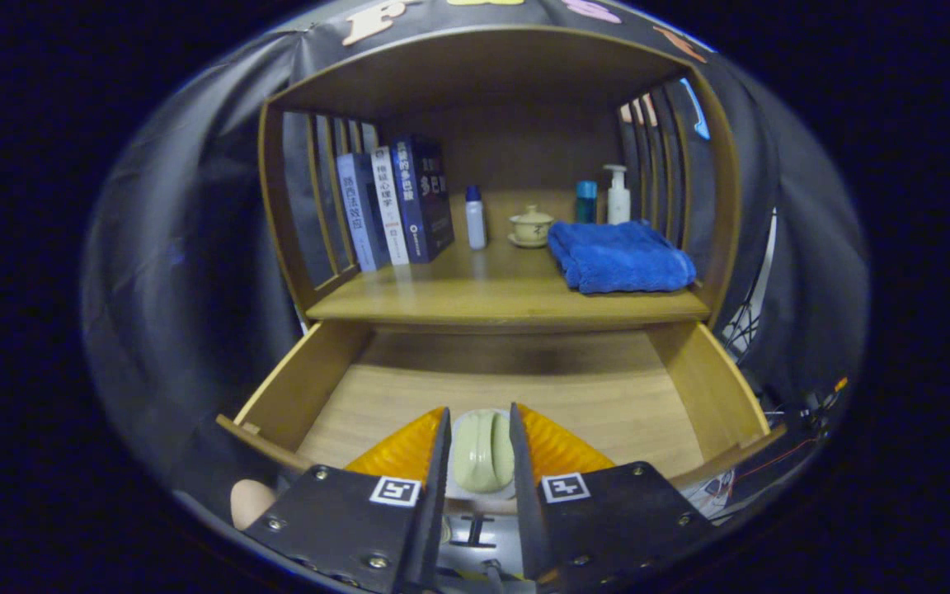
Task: Pull open the drawer, take out the items inside it, and place them on the countertop above the cabinet.
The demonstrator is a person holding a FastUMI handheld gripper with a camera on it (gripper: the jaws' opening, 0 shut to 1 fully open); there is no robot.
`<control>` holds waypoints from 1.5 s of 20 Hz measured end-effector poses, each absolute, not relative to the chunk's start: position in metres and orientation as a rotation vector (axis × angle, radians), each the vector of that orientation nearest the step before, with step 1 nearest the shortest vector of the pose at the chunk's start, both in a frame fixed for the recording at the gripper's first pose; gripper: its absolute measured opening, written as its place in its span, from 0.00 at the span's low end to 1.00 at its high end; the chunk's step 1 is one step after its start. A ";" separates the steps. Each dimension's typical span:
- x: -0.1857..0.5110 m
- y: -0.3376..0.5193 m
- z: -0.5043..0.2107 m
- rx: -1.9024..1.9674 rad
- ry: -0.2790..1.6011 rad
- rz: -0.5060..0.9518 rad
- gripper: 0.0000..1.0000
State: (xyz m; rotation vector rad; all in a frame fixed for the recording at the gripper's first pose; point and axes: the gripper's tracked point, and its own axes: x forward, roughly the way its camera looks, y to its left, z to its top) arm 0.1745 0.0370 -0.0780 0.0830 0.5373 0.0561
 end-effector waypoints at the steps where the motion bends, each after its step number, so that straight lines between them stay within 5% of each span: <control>1: 0.184 0.036 -0.085 0.064 0.566 0.053 0.39; 18: 0.205 0.049 -0.188 -0.018 0.890 0.071 0.39; 20: 0.206 0.045 -0.183 0.004 0.874 0.046 0.17; 30: 0.212 0.046 -0.126 0.103 0.709 0.045 0.17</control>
